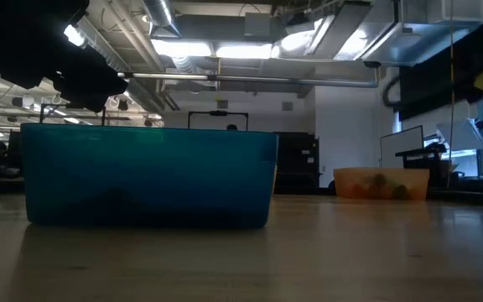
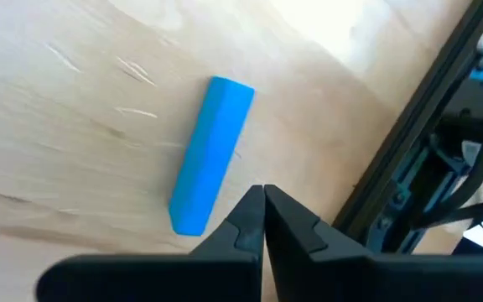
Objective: Sort blocks by size
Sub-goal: Put the blue rectangular block into the blue bin
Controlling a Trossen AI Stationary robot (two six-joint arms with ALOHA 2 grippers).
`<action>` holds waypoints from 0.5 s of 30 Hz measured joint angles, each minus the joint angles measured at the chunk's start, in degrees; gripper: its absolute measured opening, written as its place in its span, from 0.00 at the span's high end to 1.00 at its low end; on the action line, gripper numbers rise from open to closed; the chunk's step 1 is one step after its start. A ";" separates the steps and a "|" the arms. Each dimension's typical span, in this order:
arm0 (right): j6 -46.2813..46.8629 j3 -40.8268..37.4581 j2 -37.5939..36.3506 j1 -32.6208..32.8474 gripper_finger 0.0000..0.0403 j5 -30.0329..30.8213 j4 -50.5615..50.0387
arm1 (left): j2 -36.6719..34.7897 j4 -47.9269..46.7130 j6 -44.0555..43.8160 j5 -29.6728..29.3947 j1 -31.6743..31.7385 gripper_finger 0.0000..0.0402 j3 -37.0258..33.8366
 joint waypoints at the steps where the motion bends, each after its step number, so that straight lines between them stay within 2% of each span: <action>1: -0.03 0.76 0.00 0.00 0.97 0.65 -0.50 | 0.00 0.00 -0.01 0.00 0.00 0.50 0.00; 8: 3.76 1.85 -0.02 0.00 0.94 1.33 0.22 | 0.00 -0.01 -0.18 0.00 -0.01 0.50 0.00; 11: 4.49 1.85 -0.04 0.00 0.85 1.52 1.39 | 0.00 -0.01 -0.18 0.00 -0.01 0.50 0.00; 15: 4.26 1.85 -0.04 0.00 0.67 3.85 2.32 | 0.00 -0.01 -0.29 0.00 -0.02 0.50 0.00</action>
